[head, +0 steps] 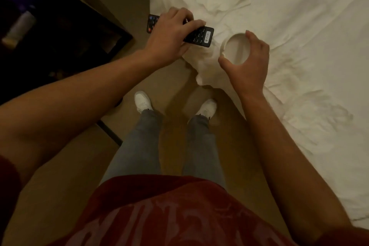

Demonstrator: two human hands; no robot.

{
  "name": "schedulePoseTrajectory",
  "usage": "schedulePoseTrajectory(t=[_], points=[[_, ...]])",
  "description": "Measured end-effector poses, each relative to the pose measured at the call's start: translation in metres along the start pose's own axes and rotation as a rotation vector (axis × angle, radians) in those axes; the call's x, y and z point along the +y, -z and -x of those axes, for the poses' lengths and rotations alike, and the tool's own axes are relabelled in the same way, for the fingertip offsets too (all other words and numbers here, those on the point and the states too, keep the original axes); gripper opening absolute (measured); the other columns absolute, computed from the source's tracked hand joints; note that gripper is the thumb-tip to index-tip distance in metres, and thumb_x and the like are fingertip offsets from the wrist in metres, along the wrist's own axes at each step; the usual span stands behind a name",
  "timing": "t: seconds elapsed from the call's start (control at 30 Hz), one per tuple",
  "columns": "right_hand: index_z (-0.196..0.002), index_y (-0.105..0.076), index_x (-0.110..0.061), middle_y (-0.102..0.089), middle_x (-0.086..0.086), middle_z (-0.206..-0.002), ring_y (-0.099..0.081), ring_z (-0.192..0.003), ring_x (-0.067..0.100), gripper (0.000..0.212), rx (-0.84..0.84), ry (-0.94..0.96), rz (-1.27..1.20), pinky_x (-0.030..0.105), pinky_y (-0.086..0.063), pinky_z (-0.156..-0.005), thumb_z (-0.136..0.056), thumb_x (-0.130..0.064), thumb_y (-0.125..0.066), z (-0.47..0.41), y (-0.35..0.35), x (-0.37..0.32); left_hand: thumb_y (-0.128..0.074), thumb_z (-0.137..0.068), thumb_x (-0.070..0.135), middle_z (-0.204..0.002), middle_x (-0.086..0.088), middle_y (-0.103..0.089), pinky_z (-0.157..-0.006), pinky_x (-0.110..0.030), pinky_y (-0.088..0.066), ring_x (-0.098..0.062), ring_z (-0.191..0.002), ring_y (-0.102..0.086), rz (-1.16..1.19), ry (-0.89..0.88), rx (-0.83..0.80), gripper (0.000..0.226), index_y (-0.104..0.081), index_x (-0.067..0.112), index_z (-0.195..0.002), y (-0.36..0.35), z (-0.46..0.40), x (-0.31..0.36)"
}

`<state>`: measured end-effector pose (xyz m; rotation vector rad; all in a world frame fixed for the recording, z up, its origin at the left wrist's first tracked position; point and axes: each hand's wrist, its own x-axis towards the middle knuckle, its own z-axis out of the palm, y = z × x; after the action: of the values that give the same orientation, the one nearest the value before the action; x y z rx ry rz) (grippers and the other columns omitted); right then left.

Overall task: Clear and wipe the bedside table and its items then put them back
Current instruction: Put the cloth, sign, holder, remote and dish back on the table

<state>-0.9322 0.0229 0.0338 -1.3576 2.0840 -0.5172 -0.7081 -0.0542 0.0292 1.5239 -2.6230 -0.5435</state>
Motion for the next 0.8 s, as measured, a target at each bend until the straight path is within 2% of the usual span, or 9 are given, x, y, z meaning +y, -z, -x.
schedulePoseTrajectory(t=[0.33, 0.6, 0.8], points=[[-0.151, -0.045, -0.023, -0.048, 0.003, -0.145, -0.046, -0.134, 0.020, 0.088, -0.068, 0.175, 0.078, 0.019, -0.031, -0.099, -0.076, -0.055, -0.075, 0.007, -0.104, -0.151, -0.057, -0.098, 0.028, -0.128, -0.013, -0.057, -0.098, -0.045, -0.041, -0.033, -0.118, -0.051, -0.013, 0.053, 0.118, 0.045, -0.054, 0.023, -0.143, 0.073, 0.066, -0.155], [-0.151, -0.046, -0.022, -0.049, 0.004, -0.146, -0.046, -0.132, 0.021, 0.088, -0.060, 0.282, 0.083, 0.022, -0.032, -0.098, -0.076, -0.055, -0.075, 0.007, -0.164, -0.265, -0.060, -0.097, 0.023, -0.134, -0.015, -0.053, -0.105, -0.047, -0.040, -0.033, -0.125, -0.048, -0.080, 0.002, 0.129, 0.050, -0.049, 0.022, -0.146, 0.132, 0.099, -0.264], [-0.151, -0.047, -0.024, -0.047, 0.003, -0.145, -0.045, -0.133, 0.020, 0.088, -0.089, 0.330, 0.050, 0.022, -0.033, -0.095, -0.072, -0.053, -0.075, -0.014, -0.201, -0.325, -0.062, -0.096, 0.021, -0.136, -0.014, -0.051, -0.107, -0.049, -0.042, -0.034, -0.130, -0.045, -0.138, 0.060, 0.114, 0.054, -0.047, 0.024, -0.147, 0.164, 0.108, -0.333]])
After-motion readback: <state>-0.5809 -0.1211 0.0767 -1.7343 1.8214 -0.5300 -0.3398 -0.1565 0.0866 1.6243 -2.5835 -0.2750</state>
